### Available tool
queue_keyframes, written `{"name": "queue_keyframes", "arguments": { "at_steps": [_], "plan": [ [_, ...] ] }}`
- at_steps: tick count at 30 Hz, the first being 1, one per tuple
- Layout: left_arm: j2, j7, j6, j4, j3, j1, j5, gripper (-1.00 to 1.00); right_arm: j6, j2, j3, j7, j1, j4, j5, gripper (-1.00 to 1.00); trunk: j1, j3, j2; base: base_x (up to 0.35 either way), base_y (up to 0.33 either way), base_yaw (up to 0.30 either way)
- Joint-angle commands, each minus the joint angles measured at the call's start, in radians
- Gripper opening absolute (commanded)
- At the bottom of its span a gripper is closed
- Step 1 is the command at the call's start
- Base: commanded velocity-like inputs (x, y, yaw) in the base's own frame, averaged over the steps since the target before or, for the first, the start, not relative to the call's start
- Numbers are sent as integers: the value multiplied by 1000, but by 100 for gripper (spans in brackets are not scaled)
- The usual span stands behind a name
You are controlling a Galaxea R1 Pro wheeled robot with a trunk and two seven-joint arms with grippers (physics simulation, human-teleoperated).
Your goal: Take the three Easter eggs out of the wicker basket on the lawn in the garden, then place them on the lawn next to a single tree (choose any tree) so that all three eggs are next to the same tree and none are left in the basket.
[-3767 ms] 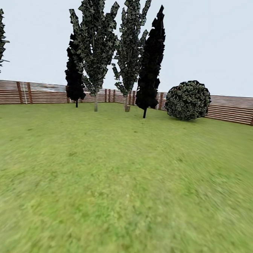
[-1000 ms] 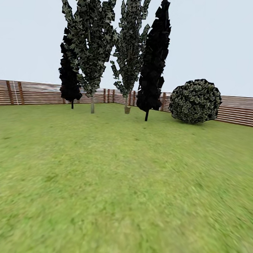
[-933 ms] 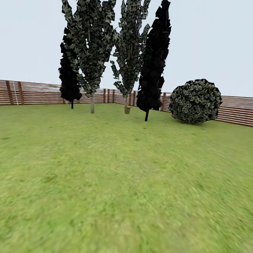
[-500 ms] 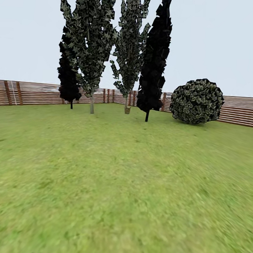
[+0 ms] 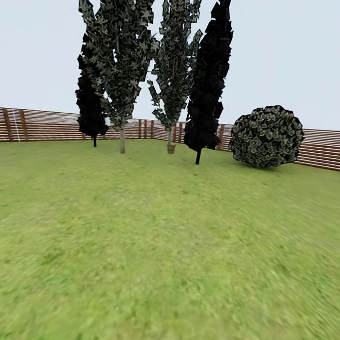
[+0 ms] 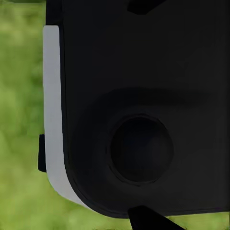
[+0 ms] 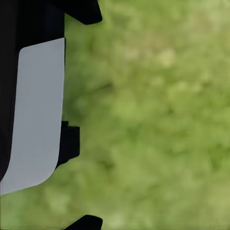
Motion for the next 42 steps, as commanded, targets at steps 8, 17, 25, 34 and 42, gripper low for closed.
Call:
{"name": "queue_keyframes", "arguments": {
  "at_steps": [8,17,25,34,42],
  "plan": [
    [1,-5,-1,-1,1,0,4,100,-3,0,-1,1,-1,1,0,100,1,-1,0,334,0,0],
    [1,-6,-1,-1,2,0,4,100,-4,0,-1,1,-1,1,0,100,1,-1,0,334,4,0],
    [2,-7,-1,-1,1,0,4,100,-3,0,-1,1,-1,1,0,100,1,-1,0,334,68,0],
    [2,-7,-1,-1,1,0,4,100,-3,0,-1,1,-1,1,0,100,1,-1,0,334,109,0],
    [2,-7,-1,-1,1,0,4,100,-4,0,-1,1,-1,1,0,100,1,-1,0,334,124,0]
  ]
}}
